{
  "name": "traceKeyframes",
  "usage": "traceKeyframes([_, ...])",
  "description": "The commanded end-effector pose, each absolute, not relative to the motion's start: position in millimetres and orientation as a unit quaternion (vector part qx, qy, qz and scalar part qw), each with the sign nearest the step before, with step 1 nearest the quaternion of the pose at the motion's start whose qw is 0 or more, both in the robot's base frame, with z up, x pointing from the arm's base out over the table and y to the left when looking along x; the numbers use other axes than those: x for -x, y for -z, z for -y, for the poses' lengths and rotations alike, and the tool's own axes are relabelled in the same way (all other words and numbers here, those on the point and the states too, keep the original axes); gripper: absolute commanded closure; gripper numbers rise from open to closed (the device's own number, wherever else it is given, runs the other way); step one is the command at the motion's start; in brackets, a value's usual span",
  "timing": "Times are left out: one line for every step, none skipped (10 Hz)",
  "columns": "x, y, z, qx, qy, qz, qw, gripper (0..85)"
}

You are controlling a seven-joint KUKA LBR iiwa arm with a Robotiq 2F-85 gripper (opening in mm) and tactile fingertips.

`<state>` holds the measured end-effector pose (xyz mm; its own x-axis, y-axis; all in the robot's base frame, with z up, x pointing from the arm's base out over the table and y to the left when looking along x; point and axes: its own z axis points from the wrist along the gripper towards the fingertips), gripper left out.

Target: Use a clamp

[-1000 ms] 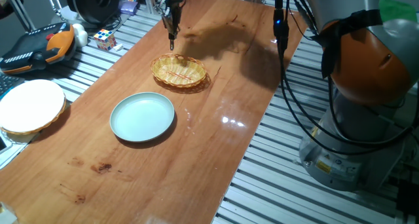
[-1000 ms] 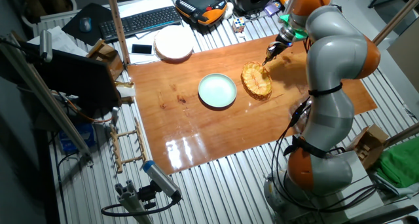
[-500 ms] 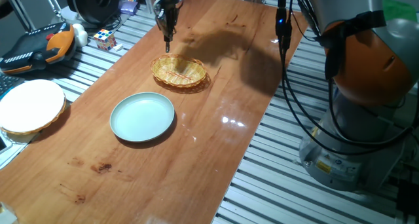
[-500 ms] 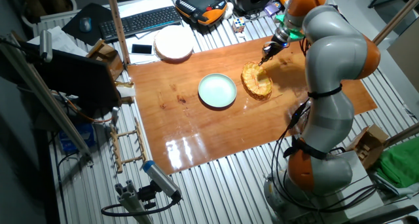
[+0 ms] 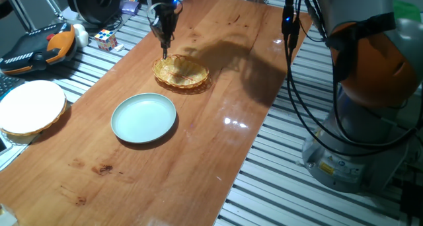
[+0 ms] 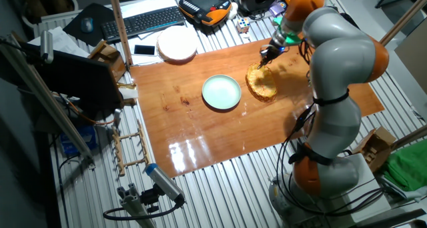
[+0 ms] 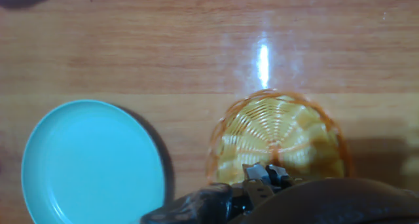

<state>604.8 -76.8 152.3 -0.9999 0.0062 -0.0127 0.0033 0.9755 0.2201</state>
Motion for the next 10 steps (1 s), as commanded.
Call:
traceKeyframes([-602.8,-152.4,70.1,-0.009,-0.109,-0.994,0.008,84.3])
traceKeyframes([-599.7,-151.5,62.8,-0.017,-0.106,-0.994,0.010,84.3])
traceKeyframes([-596.9,-150.1,58.0,-0.021,-0.101,-0.995,0.013,84.3])
traceKeyframes([-596.5,-149.3,57.5,-0.026,-0.099,-0.995,0.014,84.3])
traceKeyframes([-596.5,-149.3,57.5,-0.028,-0.099,-0.995,0.016,84.3])
traceKeyframes([-596.5,-149.3,57.5,-0.026,-0.097,-0.995,0.019,84.3])
traceKeyframes([-596.5,-149.3,57.5,-0.021,-0.100,-0.994,0.025,84.3])
traceKeyframes([-596.5,-149.3,57.5,-0.007,-0.102,-0.994,0.032,84.3])
traceKeyframes([-596.5,-149.3,57.5,0.001,-0.101,-0.994,0.036,84.3])
traceKeyframes([-596.5,-149.3,57.5,0.009,-0.096,-0.995,0.038,84.3])
